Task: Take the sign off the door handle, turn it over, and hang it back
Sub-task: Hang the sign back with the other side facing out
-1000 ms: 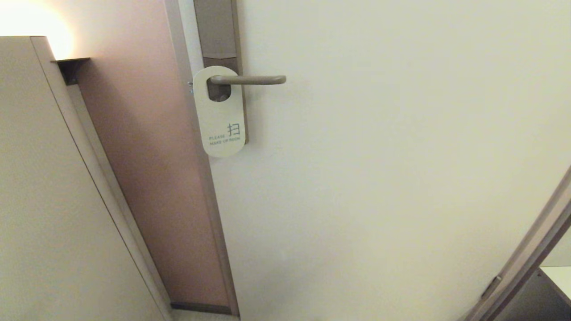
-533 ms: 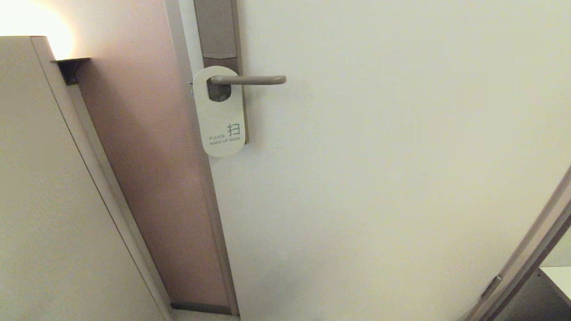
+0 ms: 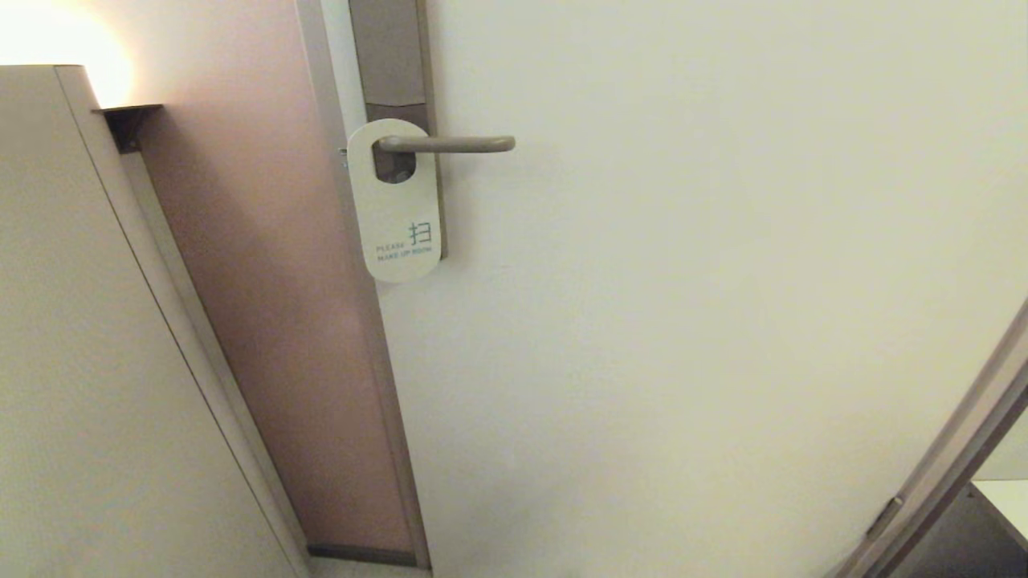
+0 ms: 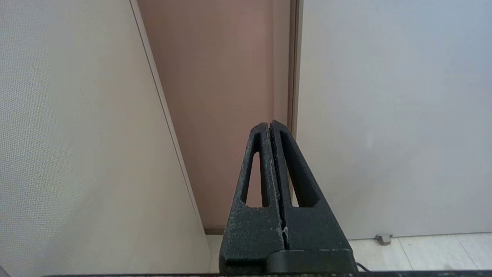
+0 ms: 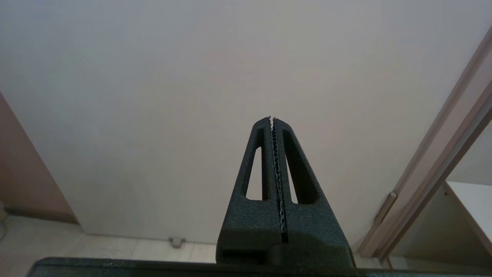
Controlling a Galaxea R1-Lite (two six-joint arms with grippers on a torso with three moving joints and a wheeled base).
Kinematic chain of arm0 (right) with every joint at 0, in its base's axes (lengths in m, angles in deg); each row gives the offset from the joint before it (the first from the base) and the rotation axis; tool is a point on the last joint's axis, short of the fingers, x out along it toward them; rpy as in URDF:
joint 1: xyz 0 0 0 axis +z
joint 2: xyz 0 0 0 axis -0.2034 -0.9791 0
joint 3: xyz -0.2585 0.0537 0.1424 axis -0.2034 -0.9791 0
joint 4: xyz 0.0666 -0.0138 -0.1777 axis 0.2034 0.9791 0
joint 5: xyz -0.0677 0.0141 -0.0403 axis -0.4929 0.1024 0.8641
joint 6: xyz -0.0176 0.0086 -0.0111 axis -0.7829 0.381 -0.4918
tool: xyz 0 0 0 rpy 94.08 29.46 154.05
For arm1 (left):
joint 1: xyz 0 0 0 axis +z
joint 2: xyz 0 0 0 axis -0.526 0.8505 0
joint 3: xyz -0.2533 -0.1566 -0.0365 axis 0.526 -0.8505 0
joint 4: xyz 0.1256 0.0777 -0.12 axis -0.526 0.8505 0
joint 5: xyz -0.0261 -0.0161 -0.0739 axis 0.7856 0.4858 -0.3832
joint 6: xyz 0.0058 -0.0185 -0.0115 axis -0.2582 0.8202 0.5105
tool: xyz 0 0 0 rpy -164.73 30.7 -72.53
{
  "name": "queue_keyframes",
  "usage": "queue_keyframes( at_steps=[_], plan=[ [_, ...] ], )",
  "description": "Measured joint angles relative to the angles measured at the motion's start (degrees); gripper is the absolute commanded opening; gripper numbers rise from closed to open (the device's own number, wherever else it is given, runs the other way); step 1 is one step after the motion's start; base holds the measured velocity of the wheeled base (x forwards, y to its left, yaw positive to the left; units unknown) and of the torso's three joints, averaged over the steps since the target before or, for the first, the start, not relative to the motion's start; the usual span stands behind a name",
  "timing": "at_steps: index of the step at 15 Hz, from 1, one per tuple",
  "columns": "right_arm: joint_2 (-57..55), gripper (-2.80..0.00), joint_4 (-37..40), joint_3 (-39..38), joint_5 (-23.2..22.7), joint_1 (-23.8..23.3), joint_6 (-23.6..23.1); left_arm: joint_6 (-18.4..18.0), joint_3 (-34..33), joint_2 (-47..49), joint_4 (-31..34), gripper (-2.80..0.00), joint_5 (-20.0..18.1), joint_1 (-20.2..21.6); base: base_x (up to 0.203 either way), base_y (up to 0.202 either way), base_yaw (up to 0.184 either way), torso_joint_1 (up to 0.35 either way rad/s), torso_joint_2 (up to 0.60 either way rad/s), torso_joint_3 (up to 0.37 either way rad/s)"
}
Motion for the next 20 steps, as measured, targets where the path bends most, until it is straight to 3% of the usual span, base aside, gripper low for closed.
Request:
queue_keyframes(
  at_steps=[20],
  plan=[
    [0.4,-2.8,0.0,0.0,0.0,0.0,0.0,-1.5,0.6,0.0,0.1,-2.8,-0.7,0.0,0.0,0.0,0.0,0.0,0.0,0.0]
  ],
)
